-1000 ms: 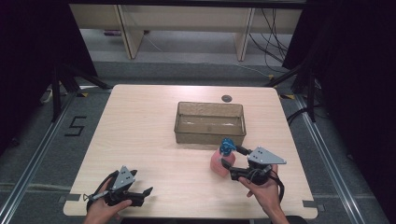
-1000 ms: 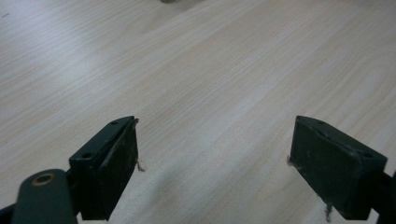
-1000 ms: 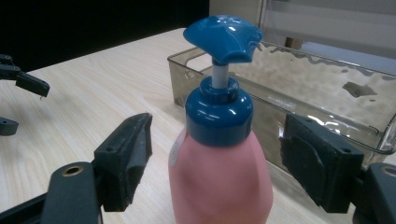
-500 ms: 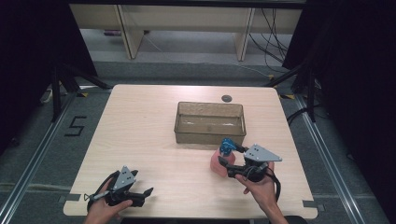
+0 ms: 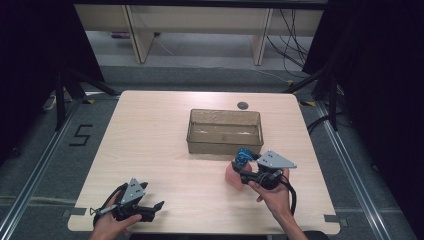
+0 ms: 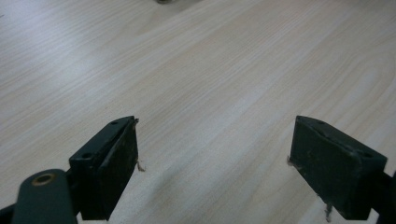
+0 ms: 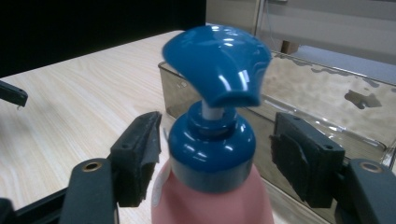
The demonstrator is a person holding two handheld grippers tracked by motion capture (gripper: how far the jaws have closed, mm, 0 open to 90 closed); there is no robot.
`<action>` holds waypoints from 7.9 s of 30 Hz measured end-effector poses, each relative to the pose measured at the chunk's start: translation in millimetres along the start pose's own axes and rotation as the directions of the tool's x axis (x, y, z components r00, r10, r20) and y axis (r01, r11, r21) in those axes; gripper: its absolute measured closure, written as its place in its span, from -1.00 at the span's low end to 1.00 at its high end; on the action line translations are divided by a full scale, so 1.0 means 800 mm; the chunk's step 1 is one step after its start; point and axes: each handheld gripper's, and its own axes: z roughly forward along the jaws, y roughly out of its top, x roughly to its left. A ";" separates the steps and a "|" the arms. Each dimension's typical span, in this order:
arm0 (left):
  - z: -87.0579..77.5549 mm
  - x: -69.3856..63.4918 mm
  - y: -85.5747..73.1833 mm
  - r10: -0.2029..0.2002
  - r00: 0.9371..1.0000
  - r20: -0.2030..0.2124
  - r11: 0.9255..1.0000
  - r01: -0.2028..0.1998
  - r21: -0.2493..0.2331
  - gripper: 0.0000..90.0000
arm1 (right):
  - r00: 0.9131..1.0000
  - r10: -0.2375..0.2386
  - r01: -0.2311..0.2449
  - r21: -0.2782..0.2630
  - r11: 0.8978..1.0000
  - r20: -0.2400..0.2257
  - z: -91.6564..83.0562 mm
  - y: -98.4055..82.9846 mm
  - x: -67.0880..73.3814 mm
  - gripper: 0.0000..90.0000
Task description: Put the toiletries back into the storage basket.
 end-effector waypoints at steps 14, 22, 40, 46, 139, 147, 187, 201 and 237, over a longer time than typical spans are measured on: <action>-0.003 -0.001 0.000 -0.002 1.000 0.001 1.000 0.002 -0.004 -0.67 | 0.999 0.054 -0.054 0.024 0.998 -0.005 0.005 -0.001 0.002 -0.09; 0.000 -0.001 -0.002 -0.003 1.000 0.006 1.000 0.003 -0.014 -0.67 | 0.999 0.033 -0.033 0.012 0.999 -0.017 0.008 -0.002 0.000 0.06; -0.001 0.001 -0.001 0.006 1.000 0.016 1.000 -0.007 0.013 -0.67 | 0.999 0.047 -0.047 0.012 0.999 0.017 0.006 0.000 0.011 0.19; -0.001 0.001 -0.002 0.007 1.000 0.017 1.000 -0.007 0.014 -0.67 | 0.998 0.066 -0.066 0.020 0.998 0.015 0.002 0.006 0.011 0.19; -0.003 0.002 -0.002 0.005 1.000 0.007 1.000 -0.005 0.001 -0.67 | 0.983 0.110 -0.108 -0.024 0.994 0.149 0.065 0.122 -0.100 0.19; -0.003 0.001 -0.002 0.003 1.000 0.010 1.000 -0.003 -0.001 -0.67 | 0.976 0.123 -0.124 -0.006 0.992 0.179 0.074 0.110 -0.113 0.19; -0.006 0.004 0.000 0.008 1.000 -0.001 1.000 -0.008 -0.020 -0.67 | 0.973 0.133 -0.152 0.091 0.984 0.191 0.098 0.058 -0.122 0.19; -0.004 0.000 -0.002 -0.026 1.000 0.003 0.999 0.026 -0.031 -0.67 | 0.974 0.124 -0.146 0.104 0.984 0.191 0.093 0.056 -0.121 0.19; -0.007 0.001 -0.001 -0.036 0.999 0.000 0.999 0.036 -0.035 -0.67 | 0.959 0.231 -0.246 0.076 0.966 0.166 0.049 0.056 -0.103 -0.50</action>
